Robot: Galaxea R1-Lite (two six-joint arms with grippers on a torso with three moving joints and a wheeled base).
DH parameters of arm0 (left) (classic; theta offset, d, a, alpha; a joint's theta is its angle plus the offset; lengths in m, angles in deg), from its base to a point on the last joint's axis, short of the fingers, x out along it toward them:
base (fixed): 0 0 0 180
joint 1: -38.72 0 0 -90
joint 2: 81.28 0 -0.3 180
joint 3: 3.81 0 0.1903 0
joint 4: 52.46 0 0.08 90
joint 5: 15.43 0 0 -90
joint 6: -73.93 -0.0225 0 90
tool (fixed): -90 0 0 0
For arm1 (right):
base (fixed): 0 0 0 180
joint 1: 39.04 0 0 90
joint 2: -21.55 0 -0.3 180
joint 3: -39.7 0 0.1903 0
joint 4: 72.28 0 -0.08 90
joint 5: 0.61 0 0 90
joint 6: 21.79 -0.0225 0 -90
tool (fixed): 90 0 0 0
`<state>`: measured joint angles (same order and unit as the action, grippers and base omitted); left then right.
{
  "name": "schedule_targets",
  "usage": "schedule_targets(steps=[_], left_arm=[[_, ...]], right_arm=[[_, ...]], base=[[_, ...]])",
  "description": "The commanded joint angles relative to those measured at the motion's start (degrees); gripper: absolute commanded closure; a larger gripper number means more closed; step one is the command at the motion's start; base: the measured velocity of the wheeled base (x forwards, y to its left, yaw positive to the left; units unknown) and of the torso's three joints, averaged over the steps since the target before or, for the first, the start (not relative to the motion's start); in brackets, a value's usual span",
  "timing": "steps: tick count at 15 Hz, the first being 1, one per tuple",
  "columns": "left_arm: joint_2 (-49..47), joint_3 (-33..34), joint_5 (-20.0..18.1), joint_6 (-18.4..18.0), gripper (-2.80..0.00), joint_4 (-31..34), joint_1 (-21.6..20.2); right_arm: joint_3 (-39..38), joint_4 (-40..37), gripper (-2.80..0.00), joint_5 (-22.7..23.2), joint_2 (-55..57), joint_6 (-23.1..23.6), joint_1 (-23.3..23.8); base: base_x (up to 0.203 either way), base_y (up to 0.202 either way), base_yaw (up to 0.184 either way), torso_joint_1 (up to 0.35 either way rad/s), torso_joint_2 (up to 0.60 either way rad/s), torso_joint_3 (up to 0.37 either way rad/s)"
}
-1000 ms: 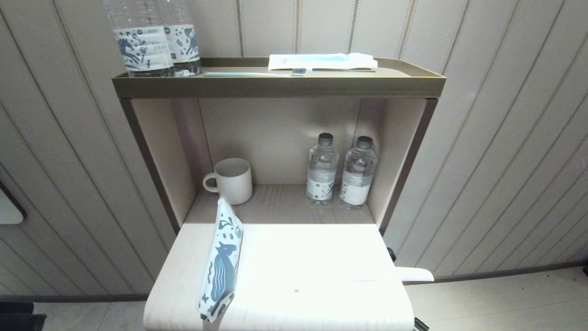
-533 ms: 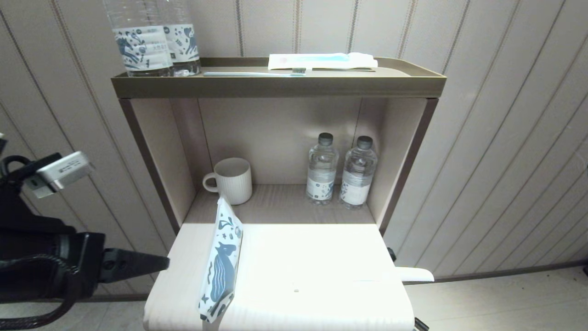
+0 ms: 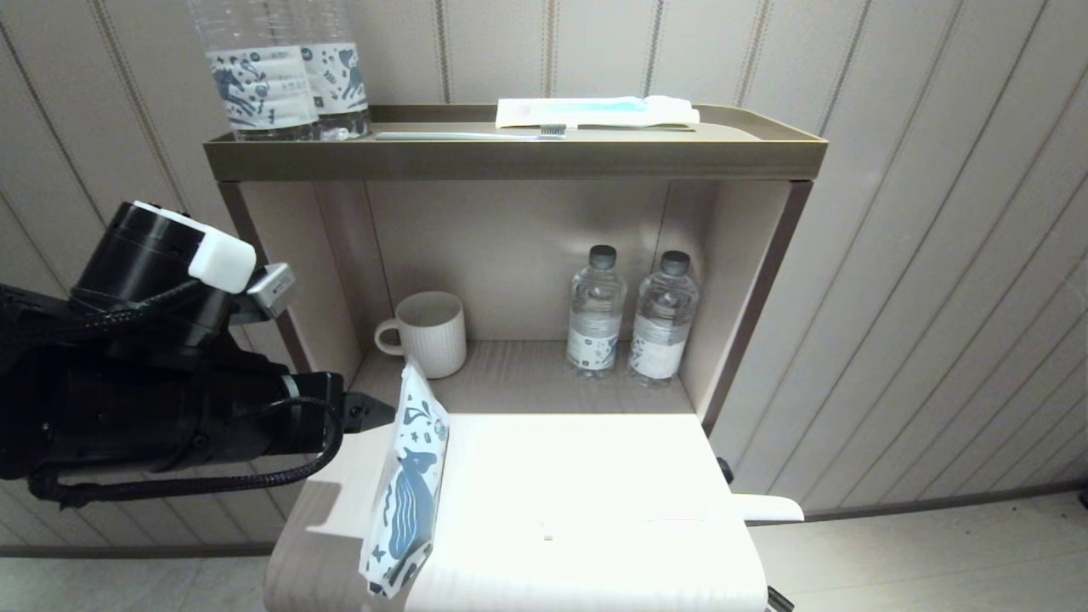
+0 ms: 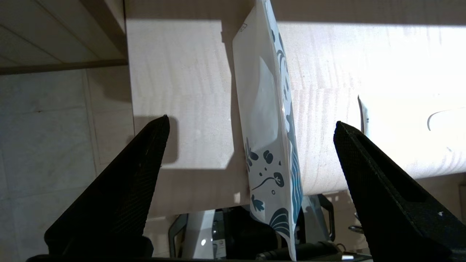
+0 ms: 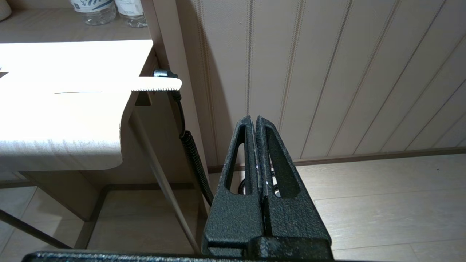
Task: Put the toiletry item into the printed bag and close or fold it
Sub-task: Pick up the storage bag
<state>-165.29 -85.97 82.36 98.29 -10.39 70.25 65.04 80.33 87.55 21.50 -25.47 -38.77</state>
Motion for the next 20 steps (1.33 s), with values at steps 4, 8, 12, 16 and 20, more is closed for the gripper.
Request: schedule_targets(steps=[4, 8, 12, 16, 20], left_arm=[[-4.36, 4.93, 1.95, 2.65, -2.8, -7.68, 4.69], [-6.77, 6.47, 3.41, 6.02, -2.8, -11.1, 6.34], [-6.45, 10.47, 6.01, 8.31, -2.8, -13.59, 6.44], [-7.04, 11.86, 5.82, 11.53, -2.8, -16.15, 7.14], [-8.1, 11.87, 5.91, 16.09, -2.8, -16.77, 10.53]], right_arm=[[-0.04, -0.02, 0.0, 0.0, 0.05, -0.01, 0.0], [-0.03, -0.02, 0.0, 0.0, 0.05, -0.01, 0.0], [-0.04, -0.02, 0.0, 0.0, 0.05, 0.04, 0.0], [-0.04, -0.04, 0.0, 0.0, 0.05, -0.01, 0.0], [-0.04, -0.02, 0.0, 0.0, 0.05, -0.01, 0.0]], base=[[0.0, 0.0, 0.0, 0.0, 0.0, 0.0], [0.0, 0.0, 0.0, 0.0, 0.0, 0.0], [0.0, 0.0, 0.0, 0.0, 0.0, 0.0], [0.0, 0.0, 0.0, 0.0, 0.0, 0.0], [0.0, 0.0, 0.0, 0.0, 0.0, 0.0]])
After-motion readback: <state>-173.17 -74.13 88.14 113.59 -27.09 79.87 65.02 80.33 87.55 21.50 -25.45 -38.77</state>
